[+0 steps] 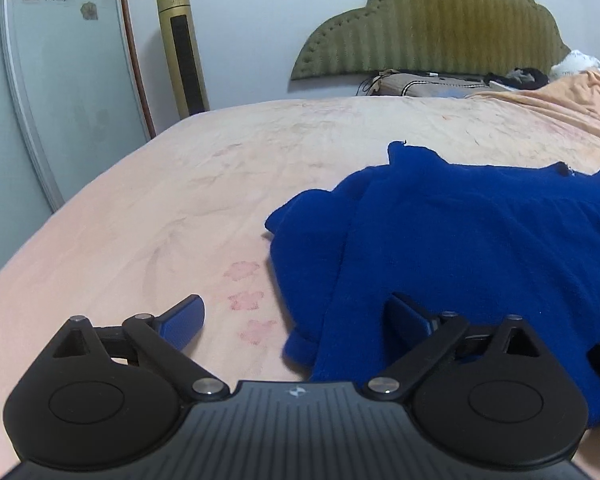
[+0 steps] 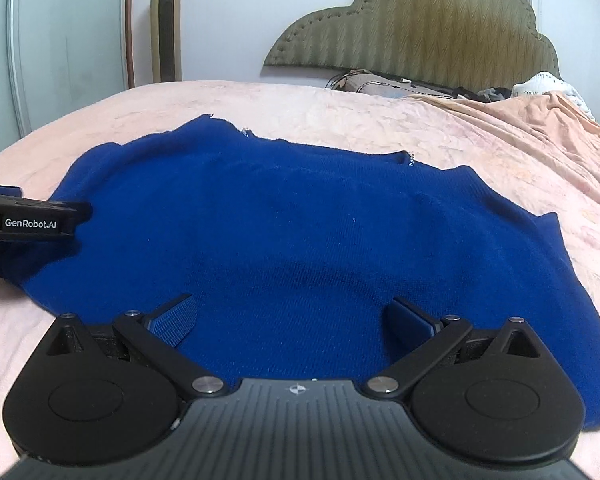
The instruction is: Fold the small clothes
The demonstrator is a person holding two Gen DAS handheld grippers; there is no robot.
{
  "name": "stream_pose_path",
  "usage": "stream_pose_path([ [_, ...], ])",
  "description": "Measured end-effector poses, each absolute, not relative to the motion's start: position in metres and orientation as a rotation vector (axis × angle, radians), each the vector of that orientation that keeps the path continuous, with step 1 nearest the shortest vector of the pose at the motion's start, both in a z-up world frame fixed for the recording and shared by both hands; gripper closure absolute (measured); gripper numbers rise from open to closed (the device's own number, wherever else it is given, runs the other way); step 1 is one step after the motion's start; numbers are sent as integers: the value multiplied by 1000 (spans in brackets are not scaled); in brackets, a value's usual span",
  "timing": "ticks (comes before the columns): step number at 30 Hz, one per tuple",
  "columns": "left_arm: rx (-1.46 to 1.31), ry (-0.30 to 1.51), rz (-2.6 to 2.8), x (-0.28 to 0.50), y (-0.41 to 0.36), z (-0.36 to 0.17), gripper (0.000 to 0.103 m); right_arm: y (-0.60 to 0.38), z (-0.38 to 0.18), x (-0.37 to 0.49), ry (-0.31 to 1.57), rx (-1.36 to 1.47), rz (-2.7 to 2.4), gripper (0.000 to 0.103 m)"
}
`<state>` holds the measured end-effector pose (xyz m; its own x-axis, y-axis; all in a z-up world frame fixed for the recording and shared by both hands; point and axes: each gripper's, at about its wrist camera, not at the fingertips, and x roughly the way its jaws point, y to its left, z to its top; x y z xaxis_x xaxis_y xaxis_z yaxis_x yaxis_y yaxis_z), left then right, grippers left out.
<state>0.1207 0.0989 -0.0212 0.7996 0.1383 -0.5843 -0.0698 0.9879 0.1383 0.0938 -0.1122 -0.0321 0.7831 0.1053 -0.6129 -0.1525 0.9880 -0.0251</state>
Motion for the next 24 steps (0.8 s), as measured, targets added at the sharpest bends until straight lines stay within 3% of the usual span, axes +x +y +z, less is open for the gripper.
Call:
stream_pose_path([
  [24,-52,670,83,125,121,-29,0,-117,-33,92,665,-44,143,0],
])
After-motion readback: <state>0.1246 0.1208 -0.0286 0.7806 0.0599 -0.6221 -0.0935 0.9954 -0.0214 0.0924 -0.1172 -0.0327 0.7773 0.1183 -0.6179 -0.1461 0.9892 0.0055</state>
